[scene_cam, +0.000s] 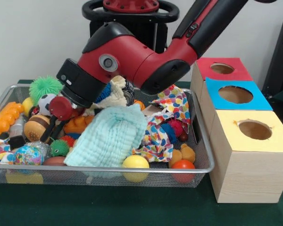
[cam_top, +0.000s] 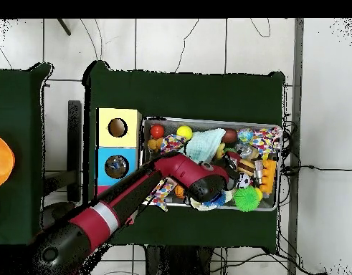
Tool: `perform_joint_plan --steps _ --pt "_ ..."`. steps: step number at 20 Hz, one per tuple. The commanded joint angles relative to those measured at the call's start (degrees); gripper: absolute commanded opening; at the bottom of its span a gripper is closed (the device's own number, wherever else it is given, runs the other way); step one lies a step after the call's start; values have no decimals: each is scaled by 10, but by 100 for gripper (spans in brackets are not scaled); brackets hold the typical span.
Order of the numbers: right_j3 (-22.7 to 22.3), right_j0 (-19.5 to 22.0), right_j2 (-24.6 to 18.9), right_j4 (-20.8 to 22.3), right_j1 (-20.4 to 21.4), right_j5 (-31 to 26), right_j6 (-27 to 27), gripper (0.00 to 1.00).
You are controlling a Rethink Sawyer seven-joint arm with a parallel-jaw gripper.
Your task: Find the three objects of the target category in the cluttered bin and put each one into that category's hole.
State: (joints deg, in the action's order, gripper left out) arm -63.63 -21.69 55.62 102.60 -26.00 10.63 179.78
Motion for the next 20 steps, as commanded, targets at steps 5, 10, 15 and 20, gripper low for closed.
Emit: perform_joint_plan --steps 5,10,15,20 --pt "34 63 -131 -74 78 -2 -63 100" --pt "-14 162 -300 -171 258 0 -342 100" --pt "-32 209 -324 -301 292 60 -505 100" --pt "-43 210 -276 -407 266 119 -580 100"
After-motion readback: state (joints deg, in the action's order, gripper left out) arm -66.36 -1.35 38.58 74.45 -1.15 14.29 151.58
